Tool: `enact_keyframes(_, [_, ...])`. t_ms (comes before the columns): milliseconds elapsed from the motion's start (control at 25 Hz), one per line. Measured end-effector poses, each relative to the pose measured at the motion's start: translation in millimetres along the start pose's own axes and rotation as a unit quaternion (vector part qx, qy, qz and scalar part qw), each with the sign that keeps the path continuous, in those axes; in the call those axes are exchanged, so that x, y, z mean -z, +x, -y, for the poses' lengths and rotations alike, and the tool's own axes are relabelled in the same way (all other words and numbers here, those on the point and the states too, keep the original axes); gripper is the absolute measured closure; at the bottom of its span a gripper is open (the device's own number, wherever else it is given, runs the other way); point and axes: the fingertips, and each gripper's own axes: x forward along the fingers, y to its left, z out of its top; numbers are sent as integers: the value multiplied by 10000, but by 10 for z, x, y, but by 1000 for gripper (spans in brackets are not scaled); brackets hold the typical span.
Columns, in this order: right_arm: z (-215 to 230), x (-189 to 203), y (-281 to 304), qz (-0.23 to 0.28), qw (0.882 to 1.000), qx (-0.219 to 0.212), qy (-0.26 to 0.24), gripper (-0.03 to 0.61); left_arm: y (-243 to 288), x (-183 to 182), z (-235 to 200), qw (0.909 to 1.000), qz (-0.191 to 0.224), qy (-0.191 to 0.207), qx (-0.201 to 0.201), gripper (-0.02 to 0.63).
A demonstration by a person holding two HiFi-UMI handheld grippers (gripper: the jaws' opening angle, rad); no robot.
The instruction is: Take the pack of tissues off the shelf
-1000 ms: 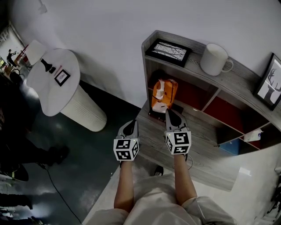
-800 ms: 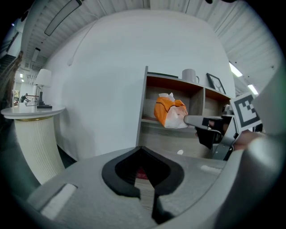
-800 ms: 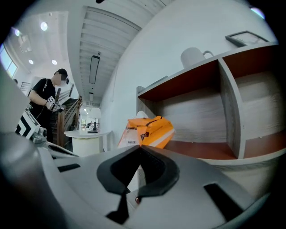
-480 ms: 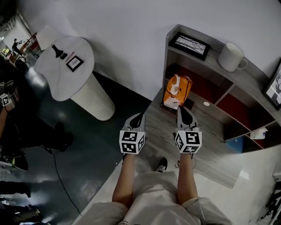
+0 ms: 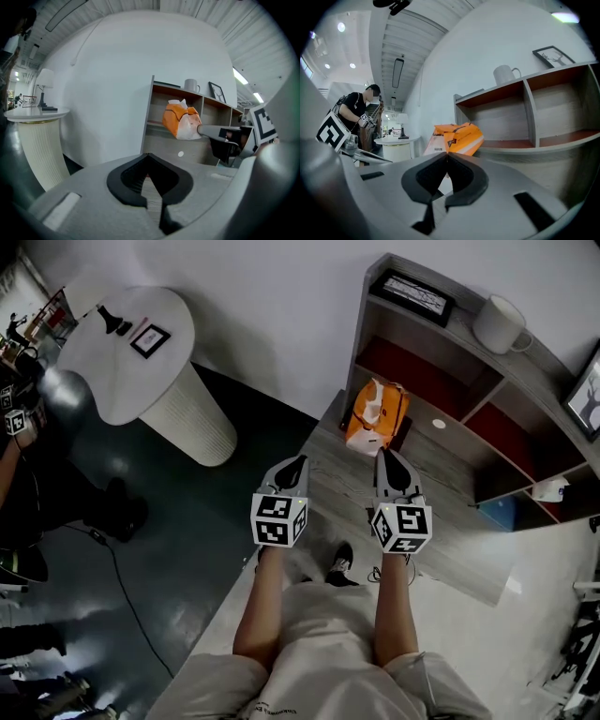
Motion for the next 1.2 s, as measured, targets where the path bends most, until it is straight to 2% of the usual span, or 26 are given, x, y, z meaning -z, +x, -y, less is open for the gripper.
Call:
enact_keyframes(360, [-135, 252, -367, -154, 9996, 183, 177, 560, -271, 249, 113, 9997, -107, -2, 225, 603])
enact_keyframes(840, [-366, 883, -960, -437, 9964, 359, 636, 560, -737, 752, 269, 9981, -383, -3, 478, 603])
enact_keyframes(1040, [-523, 1178, -1134, -711, 9952, 289, 601, 560, -876, 865, 280, 9982, -368, -119, 455, 603])
enact_keyframes(1200, [-587, 1359, -1277, -950, 9934, 278, 583, 560, -948, 1010, 401, 9976, -479, 7, 507, 603])
